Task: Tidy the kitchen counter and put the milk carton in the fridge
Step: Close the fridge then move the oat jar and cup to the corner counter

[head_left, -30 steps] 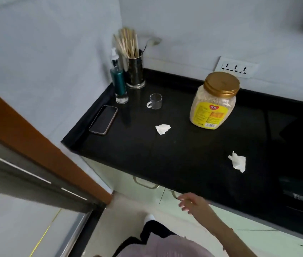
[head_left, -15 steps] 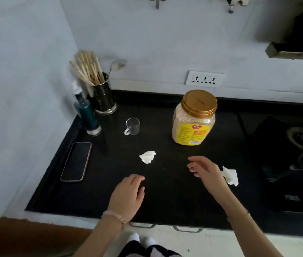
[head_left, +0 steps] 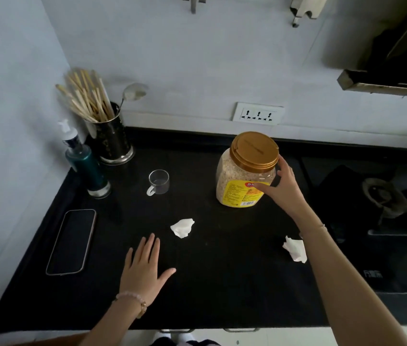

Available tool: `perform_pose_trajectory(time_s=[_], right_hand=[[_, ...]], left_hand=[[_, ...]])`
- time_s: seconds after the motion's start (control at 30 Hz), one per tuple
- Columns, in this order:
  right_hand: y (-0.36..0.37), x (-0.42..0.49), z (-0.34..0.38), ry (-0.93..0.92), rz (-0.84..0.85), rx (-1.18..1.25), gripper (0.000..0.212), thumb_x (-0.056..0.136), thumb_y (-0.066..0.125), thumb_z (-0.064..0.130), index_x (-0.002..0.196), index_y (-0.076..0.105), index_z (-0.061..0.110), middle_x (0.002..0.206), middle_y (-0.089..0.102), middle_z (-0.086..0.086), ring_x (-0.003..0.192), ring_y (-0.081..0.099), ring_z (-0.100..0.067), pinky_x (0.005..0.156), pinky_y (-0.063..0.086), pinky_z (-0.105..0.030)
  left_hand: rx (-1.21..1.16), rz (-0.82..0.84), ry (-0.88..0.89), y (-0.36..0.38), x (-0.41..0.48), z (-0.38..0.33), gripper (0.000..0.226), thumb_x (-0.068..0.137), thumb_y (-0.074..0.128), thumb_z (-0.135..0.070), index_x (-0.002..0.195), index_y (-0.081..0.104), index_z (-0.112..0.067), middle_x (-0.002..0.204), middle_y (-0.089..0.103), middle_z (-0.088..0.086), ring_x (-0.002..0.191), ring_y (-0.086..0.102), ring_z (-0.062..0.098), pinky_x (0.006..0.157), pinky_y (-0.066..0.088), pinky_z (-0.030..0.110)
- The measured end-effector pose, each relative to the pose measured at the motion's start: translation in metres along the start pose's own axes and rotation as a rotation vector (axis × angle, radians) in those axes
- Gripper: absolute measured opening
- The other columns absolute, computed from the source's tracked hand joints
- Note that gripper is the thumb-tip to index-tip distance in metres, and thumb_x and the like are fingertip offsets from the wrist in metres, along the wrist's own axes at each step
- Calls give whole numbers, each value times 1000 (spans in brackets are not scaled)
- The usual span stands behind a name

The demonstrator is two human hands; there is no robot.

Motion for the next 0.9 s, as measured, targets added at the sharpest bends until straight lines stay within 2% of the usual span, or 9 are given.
perform_pose_trajectory(time_s=[0.07, 0.13, 0.23, 0.3, 0.47, 0.63, 0.7, 0.8, 0.9], right_hand=[[3, 17, 4, -46, 65, 58, 103, 52, 88, 35, 139, 32, 32, 140, 41, 3, 131, 41, -16, 104, 42, -45], [6, 28, 4, -72, 142, 96, 100, 51, 91, 23, 133, 35, 31, 129, 48, 10, 120, 49, -2, 98, 46, -33], [10, 34, -2, -63, 208, 156, 106, 56, 89, 11, 140, 26, 20, 133, 46, 3, 121, 49, -9, 89, 45, -22], [13, 33, -7, -37, 208, 199, 101, 60, 86, 6, 139, 25, 17, 133, 45, 1, 122, 47, -15, 86, 45, -20], [13, 24, -17, 1, 45, 111, 107, 51, 91, 30, 136, 27, 33, 136, 32, 7, 132, 36, -21, 106, 40, -51], [23, -5, -14, 0, -137, -89, 114, 55, 88, 37, 143, 19, 19, 142, 24, -5, 136, 21, -24, 112, 29, -50], [25, -10, -18, -21, -130, -59, 113, 55, 89, 35, 142, 19, 20, 143, 21, -5, 136, 20, -24, 111, 30, -48], [28, -6, -29, -6, -36, 24, 117, 53, 89, 34, 144, 16, 24, 146, 19, -4, 138, 20, -23, 110, 33, -47], [35, 1, -31, 7, 94, 165, 126, 42, 89, 50, 142, 13, 38, 147, 26, -1, 138, 28, -21, 109, 37, -51]], left_hand=[[16, 17, -9, 5, 2, 2, 114, 62, -22, -80, 143, 24, -14, 154, 18, 1, 142, 23, 22, 113, 20, 44], [31, 68, -42, 9, 3, 6, 103, 74, -12, -75, 134, 43, -12, 145, 41, 4, 130, 44, 24, 103, 38, 45], [6, 123, -66, 15, 2, 10, 89, 83, -1, -70, 124, 53, -11, 132, 57, 5, 118, 58, 23, 91, 48, 44], [13, 123, -59, 16, 2, 10, 88, 83, 0, -70, 125, 52, -12, 133, 56, 5, 118, 57, 23, 92, 46, 43], [20, 130, -70, 18, 3, 10, 87, 83, 0, -70, 127, 48, -12, 133, 56, 5, 119, 57, 22, 94, 42, 42], [44, 117, -94, 15, 2, 11, 92, 81, -3, -71, 129, 49, -13, 136, 53, 4, 124, 50, 21, 96, 40, 42], [57, 92, -86, 15, 3, 11, 98, 76, -8, -75, 136, 41, -14, 145, 41, 2, 132, 34, 18, 103, 31, 42], [57, 57, -83, 14, 3, 10, 101, 74, -10, -76, 137, 39, -14, 147, 38, 2, 134, 38, 21, 105, 28, 42], [18, 29, -41, 15, 5, 7, 115, 60, -21, -82, 144, 21, -16, 155, 16, 0, 142, 19, 20, 112, 12, 41]])
Point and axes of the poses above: each hand's wrist, its own x-axis towards the middle knuckle, its own y-axis out of the palm, z = x × y, the point moved 7 cm from there along x, towards the middle knuckle
